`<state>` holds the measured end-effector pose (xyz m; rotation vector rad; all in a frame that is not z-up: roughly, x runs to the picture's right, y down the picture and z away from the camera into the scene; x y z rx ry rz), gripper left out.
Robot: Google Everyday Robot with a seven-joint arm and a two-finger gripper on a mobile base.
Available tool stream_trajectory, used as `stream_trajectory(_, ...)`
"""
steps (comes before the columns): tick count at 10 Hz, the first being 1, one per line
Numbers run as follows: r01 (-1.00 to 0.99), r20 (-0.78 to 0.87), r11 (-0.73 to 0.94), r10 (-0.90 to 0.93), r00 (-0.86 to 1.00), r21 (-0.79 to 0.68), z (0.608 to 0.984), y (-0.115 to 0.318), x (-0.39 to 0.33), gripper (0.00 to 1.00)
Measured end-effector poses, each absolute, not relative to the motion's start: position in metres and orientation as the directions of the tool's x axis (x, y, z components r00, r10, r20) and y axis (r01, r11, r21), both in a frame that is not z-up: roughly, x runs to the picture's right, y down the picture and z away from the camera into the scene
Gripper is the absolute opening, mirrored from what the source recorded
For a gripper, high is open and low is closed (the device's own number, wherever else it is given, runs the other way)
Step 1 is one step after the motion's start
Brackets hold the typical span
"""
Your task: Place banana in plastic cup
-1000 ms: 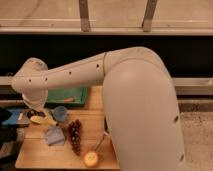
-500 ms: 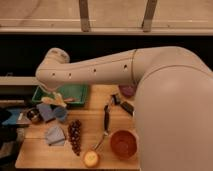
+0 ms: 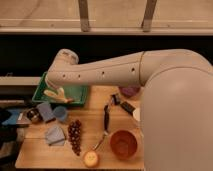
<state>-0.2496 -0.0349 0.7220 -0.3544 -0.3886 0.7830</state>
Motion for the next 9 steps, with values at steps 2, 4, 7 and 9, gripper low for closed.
stream_trajectory(2, -0.589, 0.219, 0.656, 0.734, 0.643, -0.471, 0.738, -0.036, -0.267, 0.00)
stream_trajectory(4, -0.568, 0.227, 0.656, 0.730, 0.645, -0.497, 0.750, -0.035, -0.283, 0.00)
stream_trajectory(7, -0.542, 0.226, 0.648, 0.728, 0.647, -0.536, 0.769, -0.026, -0.296, 0.00)
stream_trajectory(9, -0.531, 0.214, 0.628, 0.736, 0.642, -0.568, 0.785, -0.008, -0.302, 0.00)
